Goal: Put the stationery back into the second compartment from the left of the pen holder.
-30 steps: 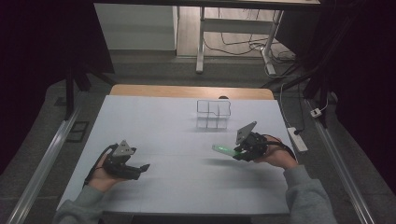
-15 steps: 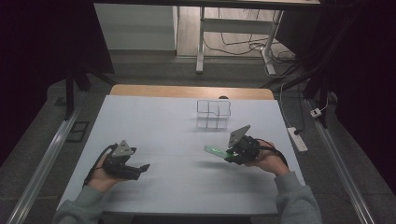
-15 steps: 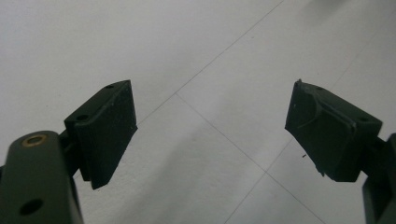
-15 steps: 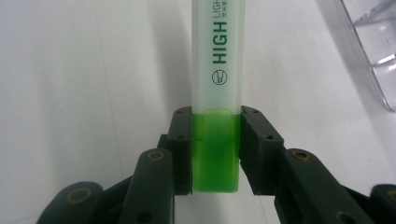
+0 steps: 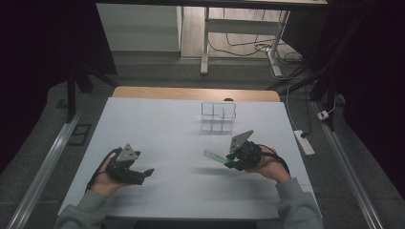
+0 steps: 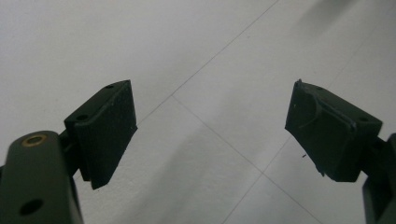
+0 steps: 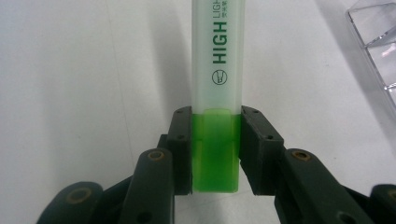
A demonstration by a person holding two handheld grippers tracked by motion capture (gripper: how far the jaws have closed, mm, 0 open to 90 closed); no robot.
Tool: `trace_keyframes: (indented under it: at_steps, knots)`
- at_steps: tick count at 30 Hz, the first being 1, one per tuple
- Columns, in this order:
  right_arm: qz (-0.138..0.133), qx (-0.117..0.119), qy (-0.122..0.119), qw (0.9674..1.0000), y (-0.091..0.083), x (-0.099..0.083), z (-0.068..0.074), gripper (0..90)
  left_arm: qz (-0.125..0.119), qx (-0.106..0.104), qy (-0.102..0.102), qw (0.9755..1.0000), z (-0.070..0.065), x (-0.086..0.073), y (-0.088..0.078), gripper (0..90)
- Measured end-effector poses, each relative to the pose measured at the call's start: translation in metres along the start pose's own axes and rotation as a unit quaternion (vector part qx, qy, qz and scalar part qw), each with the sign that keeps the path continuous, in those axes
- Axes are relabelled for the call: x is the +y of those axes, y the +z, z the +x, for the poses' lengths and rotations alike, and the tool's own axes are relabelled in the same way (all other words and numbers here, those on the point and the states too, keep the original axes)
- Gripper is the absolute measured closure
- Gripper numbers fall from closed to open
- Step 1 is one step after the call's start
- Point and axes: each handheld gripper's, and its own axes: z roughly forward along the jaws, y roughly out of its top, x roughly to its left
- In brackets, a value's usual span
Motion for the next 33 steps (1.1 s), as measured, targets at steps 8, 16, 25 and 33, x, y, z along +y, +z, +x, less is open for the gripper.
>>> trace_keyframes:
  at_steps: [8,16,25,33]
  knots:
    - [0.001,-0.005,0.011,0.9999,0.003,-0.001,0.000,66.5,-0.006,-0.001,0.009,0.9999,-0.005,0.005,0.000,16.0]
    - [0.004,0.002,0.002,1.0000,0.008,0.013,0.008,66.5,-0.010,-0.004,0.030,0.9995,-0.012,0.019,0.004,16.0]
    - [-0.003,0.002,0.008,1.0000,0.011,0.018,0.008,66.5,-0.013,-0.017,0.052,0.9984,-0.022,0.037,0.011,16.6]
    - [0.001,0.010,-0.002,1.0000,0.019,0.026,0.011,66.4,-0.014,-0.022,0.063,0.9977,-0.027,0.050,0.018,16.7]
